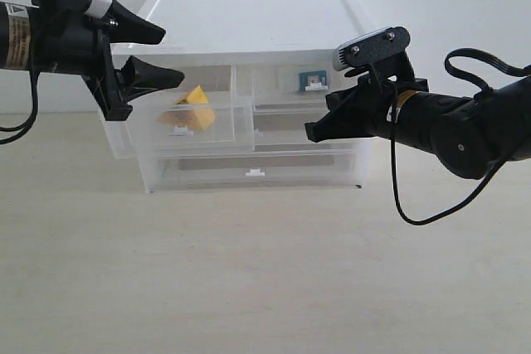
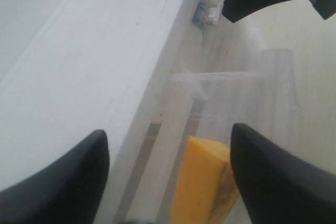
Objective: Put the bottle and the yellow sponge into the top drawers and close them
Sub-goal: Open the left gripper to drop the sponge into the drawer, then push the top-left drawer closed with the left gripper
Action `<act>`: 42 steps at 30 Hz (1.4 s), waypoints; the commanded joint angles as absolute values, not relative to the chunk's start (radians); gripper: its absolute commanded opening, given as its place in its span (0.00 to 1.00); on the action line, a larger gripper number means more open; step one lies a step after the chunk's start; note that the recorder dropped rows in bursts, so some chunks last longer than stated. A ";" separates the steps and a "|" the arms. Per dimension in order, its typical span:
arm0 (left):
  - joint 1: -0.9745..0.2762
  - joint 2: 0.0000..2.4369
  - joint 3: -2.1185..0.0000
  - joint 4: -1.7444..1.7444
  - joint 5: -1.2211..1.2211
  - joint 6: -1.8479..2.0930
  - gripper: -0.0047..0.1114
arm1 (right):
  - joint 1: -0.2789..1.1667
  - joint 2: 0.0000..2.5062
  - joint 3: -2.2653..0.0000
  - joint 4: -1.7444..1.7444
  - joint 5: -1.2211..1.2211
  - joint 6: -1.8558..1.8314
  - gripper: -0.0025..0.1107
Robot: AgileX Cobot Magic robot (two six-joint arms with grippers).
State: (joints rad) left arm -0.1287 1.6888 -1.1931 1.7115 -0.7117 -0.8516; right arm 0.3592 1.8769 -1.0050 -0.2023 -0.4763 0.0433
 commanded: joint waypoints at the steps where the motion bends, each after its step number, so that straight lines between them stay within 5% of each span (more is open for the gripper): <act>1: -0.125 1.619 -1.200 1.563 -0.707 -0.893 0.55 | 0.347 1.885 -1.028 -0.155 -0.506 0.042 0.02; 6: -0.125 1.480 -1.177 1.701 -0.702 -1.416 0.48 | 0.347 1.885 -1.028 -0.153 -0.508 0.037 0.02; 12: -0.129 1.422 -1.002 1.744 -0.781 -1.639 0.08 | 0.347 1.885 -1.028 -0.149 -0.506 0.037 0.02; 21: -0.129 1.552 -0.746 1.459 -0.704 -1.242 0.07 | 0.347 1.885 -1.028 -0.147 -0.500 0.037 0.02; 34: -0.129 1.821 -0.847 1.069 -0.829 -0.872 0.07 | 0.347 1.885 -1.028 -0.147 -0.492 0.031 0.02; 42: -0.129 1.822 -0.933 0.988 -0.670 -0.789 0.07 | 0.347 1.885 -1.028 -0.141 -0.497 0.025 0.02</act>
